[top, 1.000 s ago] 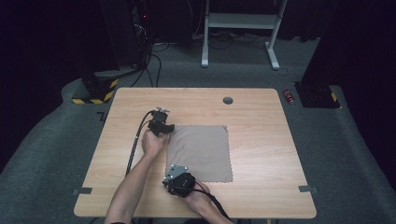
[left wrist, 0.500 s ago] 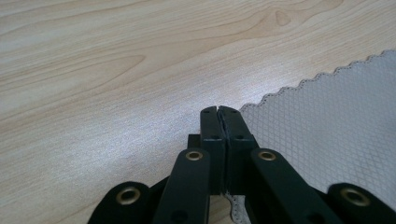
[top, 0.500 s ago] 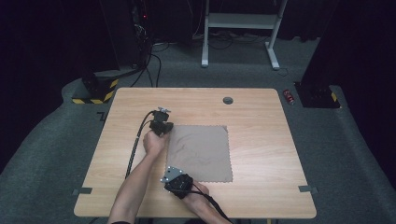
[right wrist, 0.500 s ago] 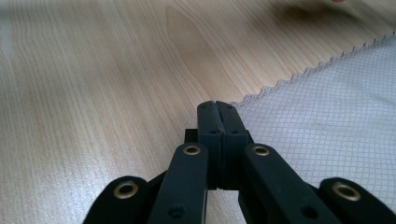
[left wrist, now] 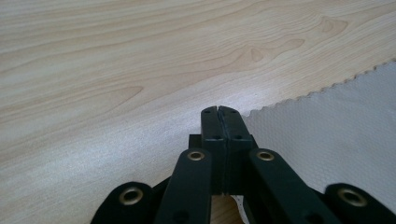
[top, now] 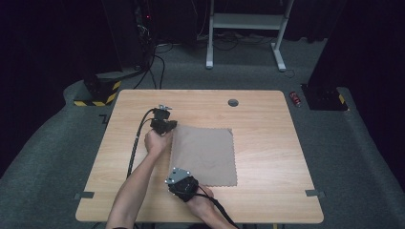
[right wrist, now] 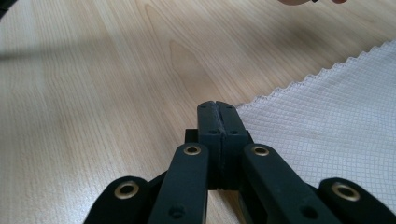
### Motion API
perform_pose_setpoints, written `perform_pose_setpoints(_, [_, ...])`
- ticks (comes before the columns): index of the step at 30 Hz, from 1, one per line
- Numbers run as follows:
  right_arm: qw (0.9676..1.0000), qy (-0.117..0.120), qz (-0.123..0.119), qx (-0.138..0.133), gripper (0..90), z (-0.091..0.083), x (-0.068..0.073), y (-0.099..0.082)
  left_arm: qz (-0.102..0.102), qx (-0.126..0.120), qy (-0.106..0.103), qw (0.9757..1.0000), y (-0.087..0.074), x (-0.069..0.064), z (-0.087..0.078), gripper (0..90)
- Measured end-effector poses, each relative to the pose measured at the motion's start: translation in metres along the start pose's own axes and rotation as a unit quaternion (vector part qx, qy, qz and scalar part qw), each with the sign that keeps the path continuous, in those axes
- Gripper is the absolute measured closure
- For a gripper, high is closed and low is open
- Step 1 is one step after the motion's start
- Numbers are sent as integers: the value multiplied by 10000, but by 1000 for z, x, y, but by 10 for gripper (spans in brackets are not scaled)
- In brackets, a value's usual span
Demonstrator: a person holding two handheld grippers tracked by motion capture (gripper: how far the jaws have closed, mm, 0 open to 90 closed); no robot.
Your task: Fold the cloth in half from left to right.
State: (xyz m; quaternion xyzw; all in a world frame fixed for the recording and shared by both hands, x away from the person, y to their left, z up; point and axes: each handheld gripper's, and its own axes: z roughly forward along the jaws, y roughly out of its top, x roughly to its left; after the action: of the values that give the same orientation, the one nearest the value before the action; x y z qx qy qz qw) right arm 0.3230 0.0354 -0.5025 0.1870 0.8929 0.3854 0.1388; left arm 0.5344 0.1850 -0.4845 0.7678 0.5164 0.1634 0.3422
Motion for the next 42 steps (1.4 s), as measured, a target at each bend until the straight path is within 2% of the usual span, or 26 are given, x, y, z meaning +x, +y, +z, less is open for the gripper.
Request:
perform_pose_setpoints(3, [10000,50,72,-27,900,-2,-1,2,33,-37,-27,10000,2,0,-3,899])
perform_pose_setpoints(6, [9999,92,101,-62,900,-3,-1,4,-27,-11,-80,10000,1,4,-4,899])
perform_pose_setpoints(11, [9997,201,102,-125,900,-4,0,8,69,47,-57,9999,-1,6,-6,899])
perform_pose_setpoints(19, [9990,356,176,-196,900,-3,3,14,31,76,-70,9999,-2,15,-15,900])
perform_pose_setpoints(29, [9972,569,92,-471,900,-10,10,34,91,25,73,9999,1,27,-45,900])
perform_pose_setpoints(32, [9966,629,118,-523,900,-13,10,36,112,29,108,9999,-1,28,-49,900])
perform_pose_setpoints(36, [9966,619,120,-537,900,-16,7,30,144,59,96,9998,-1,25,-45,899])
perform_pose_setpoints(42, [9965,558,351,-516,900,-22,0,16,165,60,-11,9998,1,12,-30,899])
